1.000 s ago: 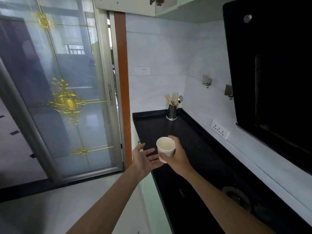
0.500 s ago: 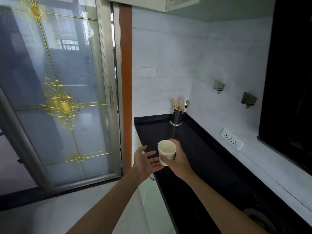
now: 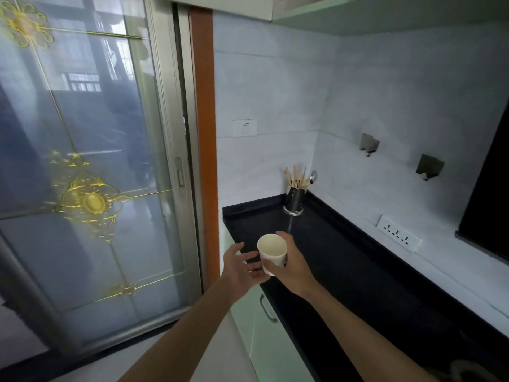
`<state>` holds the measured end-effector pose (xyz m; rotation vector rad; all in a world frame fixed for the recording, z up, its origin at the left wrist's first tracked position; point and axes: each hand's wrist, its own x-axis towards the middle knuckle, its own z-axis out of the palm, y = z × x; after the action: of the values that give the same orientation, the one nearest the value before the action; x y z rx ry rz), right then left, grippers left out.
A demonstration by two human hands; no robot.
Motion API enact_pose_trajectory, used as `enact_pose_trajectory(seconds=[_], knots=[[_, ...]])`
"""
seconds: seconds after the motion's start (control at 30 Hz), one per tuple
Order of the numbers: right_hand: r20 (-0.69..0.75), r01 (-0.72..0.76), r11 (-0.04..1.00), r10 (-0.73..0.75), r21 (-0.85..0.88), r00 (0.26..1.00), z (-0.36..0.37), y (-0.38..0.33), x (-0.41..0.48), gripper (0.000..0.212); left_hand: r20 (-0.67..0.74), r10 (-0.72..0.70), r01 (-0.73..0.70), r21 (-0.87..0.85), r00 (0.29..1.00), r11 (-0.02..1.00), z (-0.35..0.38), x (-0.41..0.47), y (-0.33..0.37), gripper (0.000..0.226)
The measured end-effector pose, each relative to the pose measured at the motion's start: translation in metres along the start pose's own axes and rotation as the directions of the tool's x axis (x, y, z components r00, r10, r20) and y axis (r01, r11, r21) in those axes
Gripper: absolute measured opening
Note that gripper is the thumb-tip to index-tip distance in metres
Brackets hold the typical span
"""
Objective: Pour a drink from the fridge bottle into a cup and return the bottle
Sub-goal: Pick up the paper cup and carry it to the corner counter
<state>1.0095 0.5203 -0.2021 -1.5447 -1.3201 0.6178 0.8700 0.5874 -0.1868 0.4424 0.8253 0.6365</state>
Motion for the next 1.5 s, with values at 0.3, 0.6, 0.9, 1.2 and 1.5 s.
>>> enact_pose_trajectory(seconds=[0.3, 0.6, 0.9, 1.2, 1.5], knots=[[-0.042, -0.084, 0.994, 0.087, 0.068, 0.995, 0.018, 0.015, 0.022, 0.073, 0.006, -0.074, 0.074, 0.005, 0.997, 0.997, -0.014, 0.031, 0.021, 0.059], [-0.061, -0.090, 0.994, 0.093, 0.056, 0.994, 0.020, 0.037, 0.061, 0.074, -0.010, -0.037, 0.037, 0.012, 0.999, 0.999, -0.007, 0.077, 0.033, 0.052], [-0.068, -0.092, 0.995, 0.093, 0.025, 0.993, 0.016, 0.077, 0.110, 0.076, -0.043, -0.060, 0.063, 0.080, 0.997, 0.995, 0.006, 0.144, 0.049, 0.051], [-0.141, -0.134, 0.990, 0.140, 0.054, 0.980, -0.003, 0.126, 0.172, 0.077, -0.064, -0.106, 0.115, 0.155, 0.992, 0.981, 0.037, 0.226, 0.059, 0.051], [-0.214, -0.200, 0.979, 0.204, 0.039, 0.955, -0.024, 0.165, 0.183, 0.076, -0.074, -0.196, 0.208, 0.215, 0.978, 0.954, 0.064, 0.272, 0.047, 0.056]])
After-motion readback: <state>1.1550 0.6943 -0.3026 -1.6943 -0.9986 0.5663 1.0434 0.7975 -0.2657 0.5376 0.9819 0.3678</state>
